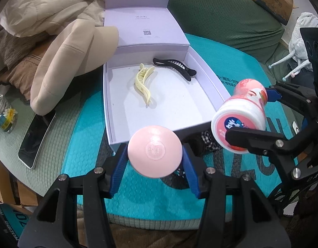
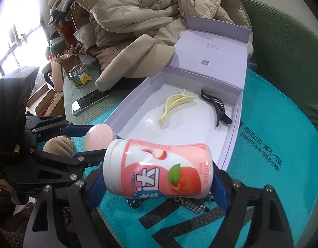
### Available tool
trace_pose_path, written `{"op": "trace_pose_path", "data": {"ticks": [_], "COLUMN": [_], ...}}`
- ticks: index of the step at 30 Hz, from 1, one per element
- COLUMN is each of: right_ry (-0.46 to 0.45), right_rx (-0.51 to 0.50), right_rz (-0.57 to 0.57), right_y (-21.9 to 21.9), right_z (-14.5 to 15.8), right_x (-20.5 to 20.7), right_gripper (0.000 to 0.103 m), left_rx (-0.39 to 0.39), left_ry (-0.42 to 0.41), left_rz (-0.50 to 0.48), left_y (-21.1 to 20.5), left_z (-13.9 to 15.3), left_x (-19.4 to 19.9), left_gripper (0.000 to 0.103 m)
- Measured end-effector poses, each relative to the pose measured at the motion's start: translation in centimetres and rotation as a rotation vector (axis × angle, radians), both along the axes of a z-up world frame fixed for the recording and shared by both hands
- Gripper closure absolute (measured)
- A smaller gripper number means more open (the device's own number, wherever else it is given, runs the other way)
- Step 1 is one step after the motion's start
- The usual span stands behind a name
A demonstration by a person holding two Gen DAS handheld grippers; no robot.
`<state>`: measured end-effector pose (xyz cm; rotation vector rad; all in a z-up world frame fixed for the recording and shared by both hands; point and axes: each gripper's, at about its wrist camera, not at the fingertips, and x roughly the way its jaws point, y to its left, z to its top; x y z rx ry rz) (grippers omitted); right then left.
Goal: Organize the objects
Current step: 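Carry the compact and the can into the lavender box with both grippers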
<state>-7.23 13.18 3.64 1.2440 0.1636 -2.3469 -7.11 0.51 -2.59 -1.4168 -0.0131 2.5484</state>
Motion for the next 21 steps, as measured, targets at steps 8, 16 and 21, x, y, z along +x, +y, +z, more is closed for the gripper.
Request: {"op": "trace_pose_path", "data": {"ticks": [8,16,21], "right_ry": [-0.014,-0.023,-0.027], "right_rx": [0.000,0.002,0.001], "right_rz": [-0.016,-0.014,-0.004], "right_y": [0.7,1.1,0.9], "right_z": [-0.6,-0.9,-0.9], "right_x": [-2.1,-4.2,-5.7], "right_gripper": [0.018,0.019,0.019], "left_rx": [0.000,-0.003,-0.005], "left_ry": [-0.012,-0.020,-0.025], "left_rz": [-0.017,-0.024,-0.019], "left_y": [0.6,1.0,1.0], "left_z": [-0.3,-0.7,-1.1], "left_x": [-2.1,-4.0,-5.6], "left_gripper": [0.053,0.053,0.053]}}
